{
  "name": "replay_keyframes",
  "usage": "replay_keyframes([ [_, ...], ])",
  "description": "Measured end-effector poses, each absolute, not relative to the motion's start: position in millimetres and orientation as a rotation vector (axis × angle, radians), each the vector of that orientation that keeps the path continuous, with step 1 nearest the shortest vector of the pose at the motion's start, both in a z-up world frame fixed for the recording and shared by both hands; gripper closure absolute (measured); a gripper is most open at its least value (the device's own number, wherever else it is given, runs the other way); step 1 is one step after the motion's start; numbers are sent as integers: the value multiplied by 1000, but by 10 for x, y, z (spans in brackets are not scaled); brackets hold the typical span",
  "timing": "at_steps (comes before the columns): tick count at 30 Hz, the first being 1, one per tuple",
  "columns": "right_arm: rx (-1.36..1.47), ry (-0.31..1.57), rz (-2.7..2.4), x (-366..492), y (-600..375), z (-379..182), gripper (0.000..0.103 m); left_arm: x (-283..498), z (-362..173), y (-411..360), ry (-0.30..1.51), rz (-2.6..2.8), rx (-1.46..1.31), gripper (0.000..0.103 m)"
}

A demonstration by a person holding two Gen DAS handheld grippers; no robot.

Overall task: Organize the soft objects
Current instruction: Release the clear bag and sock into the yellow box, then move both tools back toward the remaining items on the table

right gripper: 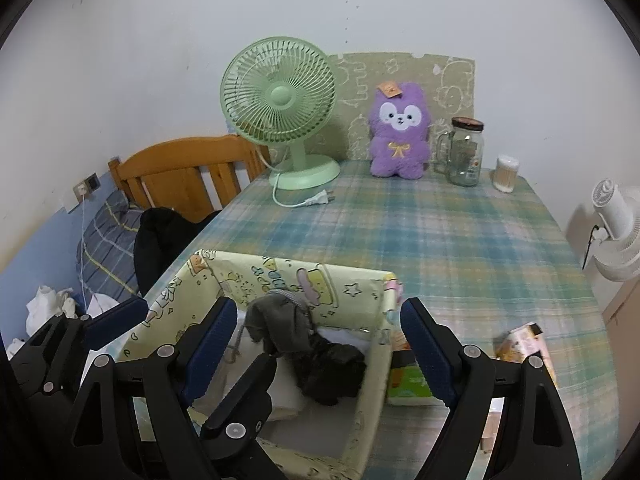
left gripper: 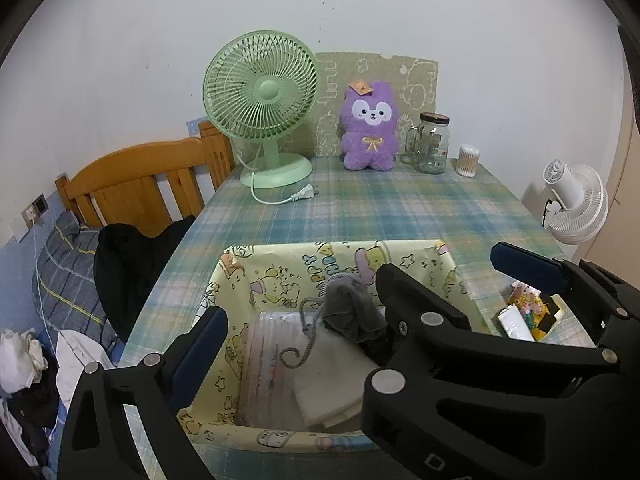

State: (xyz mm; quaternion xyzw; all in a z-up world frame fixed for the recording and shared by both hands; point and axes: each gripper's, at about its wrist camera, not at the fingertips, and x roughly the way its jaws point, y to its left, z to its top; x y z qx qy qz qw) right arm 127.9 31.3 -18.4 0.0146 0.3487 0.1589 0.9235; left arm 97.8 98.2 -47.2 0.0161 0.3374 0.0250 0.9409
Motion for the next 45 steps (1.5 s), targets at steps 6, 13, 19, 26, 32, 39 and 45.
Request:
replay_keyframes([
  [6,20,696,307,1216,189,-65,17,929,-386,870,677,38,20,4],
  [13,27,670,284,1134,29,52,17,867,-286,698,656,44,29,1],
  [19,29,645,270,1059,-122,128,15,813,-214,572,624,45,44,0],
  [26,39,626,244,993,-307,179,13,794,-174,421,628,18,28,0],
  [32,44,609,223,948,-469,217,11,799,-174,275,638,-16,12,1],
  [39,44,578,201,895,-651,258,7,765,-164,90,619,-28,-4,1],
  [45,46,555,176,867,-803,260,3,743,-174,-64,597,-37,-4,1],
])
